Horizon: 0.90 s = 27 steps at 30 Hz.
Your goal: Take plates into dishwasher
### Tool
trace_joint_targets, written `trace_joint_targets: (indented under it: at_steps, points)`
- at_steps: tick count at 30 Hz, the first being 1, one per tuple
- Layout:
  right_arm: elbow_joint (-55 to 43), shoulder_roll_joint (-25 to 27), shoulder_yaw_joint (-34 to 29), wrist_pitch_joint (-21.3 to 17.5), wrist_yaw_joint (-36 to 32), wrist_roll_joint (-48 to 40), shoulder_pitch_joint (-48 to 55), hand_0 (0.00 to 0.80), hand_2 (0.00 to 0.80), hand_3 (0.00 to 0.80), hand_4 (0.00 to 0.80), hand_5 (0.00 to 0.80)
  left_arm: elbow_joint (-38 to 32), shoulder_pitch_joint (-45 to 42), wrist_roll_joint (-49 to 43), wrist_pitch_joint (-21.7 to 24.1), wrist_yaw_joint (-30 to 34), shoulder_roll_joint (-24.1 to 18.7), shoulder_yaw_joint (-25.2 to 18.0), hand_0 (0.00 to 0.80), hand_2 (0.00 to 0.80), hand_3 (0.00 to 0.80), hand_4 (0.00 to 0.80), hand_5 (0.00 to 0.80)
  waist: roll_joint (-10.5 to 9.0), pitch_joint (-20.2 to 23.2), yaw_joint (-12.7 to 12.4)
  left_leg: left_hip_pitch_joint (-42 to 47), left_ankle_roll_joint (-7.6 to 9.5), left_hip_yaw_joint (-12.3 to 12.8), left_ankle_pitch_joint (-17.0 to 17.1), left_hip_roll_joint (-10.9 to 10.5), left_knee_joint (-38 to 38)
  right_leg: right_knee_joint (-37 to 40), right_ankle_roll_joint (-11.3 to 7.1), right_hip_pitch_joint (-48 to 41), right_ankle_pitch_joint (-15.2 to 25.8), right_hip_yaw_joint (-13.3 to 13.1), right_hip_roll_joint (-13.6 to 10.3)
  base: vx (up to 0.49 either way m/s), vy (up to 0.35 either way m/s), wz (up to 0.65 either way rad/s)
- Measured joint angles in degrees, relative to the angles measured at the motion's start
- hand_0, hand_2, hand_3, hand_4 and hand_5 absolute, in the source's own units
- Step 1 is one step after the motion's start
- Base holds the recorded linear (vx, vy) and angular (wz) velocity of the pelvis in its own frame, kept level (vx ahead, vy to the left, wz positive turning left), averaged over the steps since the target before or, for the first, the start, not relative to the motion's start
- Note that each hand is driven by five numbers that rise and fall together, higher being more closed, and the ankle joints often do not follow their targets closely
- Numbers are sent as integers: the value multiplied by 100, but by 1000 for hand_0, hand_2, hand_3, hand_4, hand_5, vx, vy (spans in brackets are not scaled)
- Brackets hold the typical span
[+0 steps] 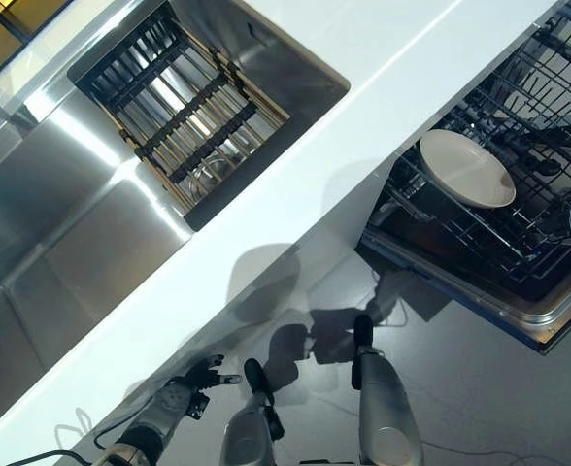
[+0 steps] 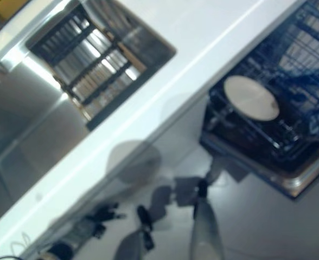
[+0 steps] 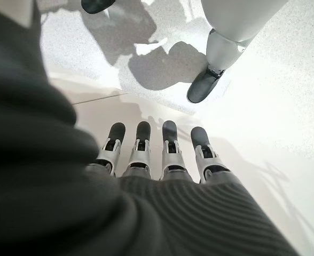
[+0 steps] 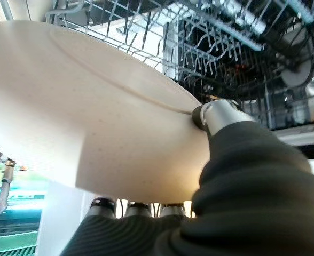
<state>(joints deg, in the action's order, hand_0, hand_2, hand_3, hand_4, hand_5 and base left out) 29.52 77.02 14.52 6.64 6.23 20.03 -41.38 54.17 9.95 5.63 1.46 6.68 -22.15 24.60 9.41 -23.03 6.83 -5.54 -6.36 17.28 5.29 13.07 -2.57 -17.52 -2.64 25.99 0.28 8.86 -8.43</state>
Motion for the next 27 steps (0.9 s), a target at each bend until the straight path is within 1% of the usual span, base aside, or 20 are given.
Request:
trace_joint_targets:
  at_steps: [8,10,14,16,21,27]
  points:
    - [-7,-1,211,-176,-273,83,-26,800,800,800,800,800,-108,-5,-41,-77,13,-53,1,0,0,0,0,0,-39,-12,-57,-5,0,-2,0,6,3,0,7,-1,10,9,2,0,0,0]
    - [-7,-1,217,-179,-319,91,-31,800,800,800,800,800,-127,3,-41,-87,13,-56,1,0,0,0,0,0,-39,-12,-99,-6,0,-4,1,11,3,-2,10,-1,12,12,6,0,0,0]
    - [1,-5,478,-190,-404,191,-228,800,800,800,800,800,-138,14,-42,-92,15,-69,1,0,0,0,0,0,-40,-13,-159,-13,-1,-12,1,14,7,-22,12,-2,13,22,4,3,0,1]
    - [4,-8,664,-188,-476,195,-371,800,800,800,800,800,-136,13,-43,-100,36,-92,2,0,0,0,0,0,-44,-14,-163,-17,-1,-16,1,15,6,-22,12,-2,13,27,1,0,0,0]
    - [33,-89,886,-169,-572,300,-572,800,800,800,800,800,-140,20,-43,-114,41,-96,7,0,0,0,0,0,-44,-14,-168,-23,-1,-16,1,15,7,-22,12,2,12,32,-3,0,0,0]
    - [153,-213,1002,-111,-628,299,-590,800,800,800,800,800,-190,31,-42,-115,50,-127,15,0,0,0,0,0,-43,-14,-175,-113,-1,-34,1,14,30,-39,16,65,14,59,-18,1,1,2]
